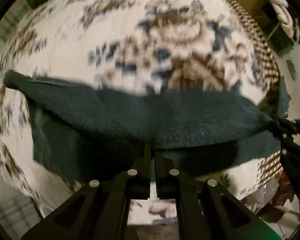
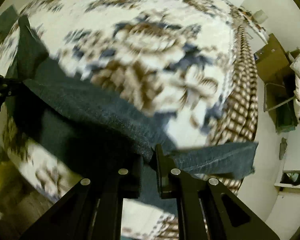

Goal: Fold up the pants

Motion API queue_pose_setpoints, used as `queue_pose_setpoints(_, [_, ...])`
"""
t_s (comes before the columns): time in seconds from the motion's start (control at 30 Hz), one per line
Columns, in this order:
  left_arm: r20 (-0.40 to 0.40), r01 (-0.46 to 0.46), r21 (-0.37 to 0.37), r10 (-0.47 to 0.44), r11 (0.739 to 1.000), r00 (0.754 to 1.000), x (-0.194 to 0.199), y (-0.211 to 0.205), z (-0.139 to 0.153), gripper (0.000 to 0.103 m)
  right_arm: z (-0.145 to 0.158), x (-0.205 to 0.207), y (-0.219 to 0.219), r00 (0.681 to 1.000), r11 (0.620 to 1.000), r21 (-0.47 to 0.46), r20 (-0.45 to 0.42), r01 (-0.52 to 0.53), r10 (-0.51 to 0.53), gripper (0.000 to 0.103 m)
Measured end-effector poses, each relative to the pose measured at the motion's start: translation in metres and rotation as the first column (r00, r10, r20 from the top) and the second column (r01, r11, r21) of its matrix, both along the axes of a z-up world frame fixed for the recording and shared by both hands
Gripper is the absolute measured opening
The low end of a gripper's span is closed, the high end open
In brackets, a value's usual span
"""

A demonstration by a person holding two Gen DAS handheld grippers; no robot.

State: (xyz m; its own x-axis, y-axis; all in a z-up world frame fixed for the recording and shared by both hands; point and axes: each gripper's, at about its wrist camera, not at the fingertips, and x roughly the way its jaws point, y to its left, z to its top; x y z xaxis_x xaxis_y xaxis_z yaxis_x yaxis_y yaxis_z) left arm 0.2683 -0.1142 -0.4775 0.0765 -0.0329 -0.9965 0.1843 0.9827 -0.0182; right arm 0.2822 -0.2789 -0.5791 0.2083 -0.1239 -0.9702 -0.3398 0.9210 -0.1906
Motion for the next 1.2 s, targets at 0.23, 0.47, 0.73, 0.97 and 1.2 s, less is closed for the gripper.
queue_pose_setpoints(0.23, [-0.076, -0.068, 0.018, 0.069, 0.998, 0.995, -0.037, 0.005, -0.058, 0.0, -0.064, -0.051, 0.008, 0.994, 0.998, -0.042, -0.101, -0.055, 0.05, 0.011])
queue_pose_setpoints(0.47, [-0.076, -0.151, 0.077, 0.157, 0.986, 0.985, -0.047, 0.013, -0.046, 0.003, -0.093, -0.057, -0.006, 0.968, 0.996, 0.055, -0.247, 0.066, -0.051, 0.059])
queue_pose_setpoints(0.73, [0.068, -0.147, 0.077, 0.142, 0.986, 0.988, -0.016, -0.033, -0.004, 0.069, -0.025, -0.054, -0.115, 0.808, 0.773, 0.233, -0.185, 0.59, -0.56, 0.086])
queue_pose_setpoints(0.97, [0.124, -0.072, 0.138, 0.055, 0.988, 0.991, 0.034, -0.109, -0.03, 0.07, -0.035, 0.007, -0.251, 0.553, 0.541, 0.142, -0.066, 0.829, -0.83, 0.086])
queue_pose_setpoints(1.2, [0.108, -0.008, 0.174, -0.011, 0.985, 0.994, 0.055, -0.151, -0.058, 0.07, -0.087, 0.058, -0.283, 0.532, 0.53, 0.044, -0.074, 0.847, -0.843, 0.086])
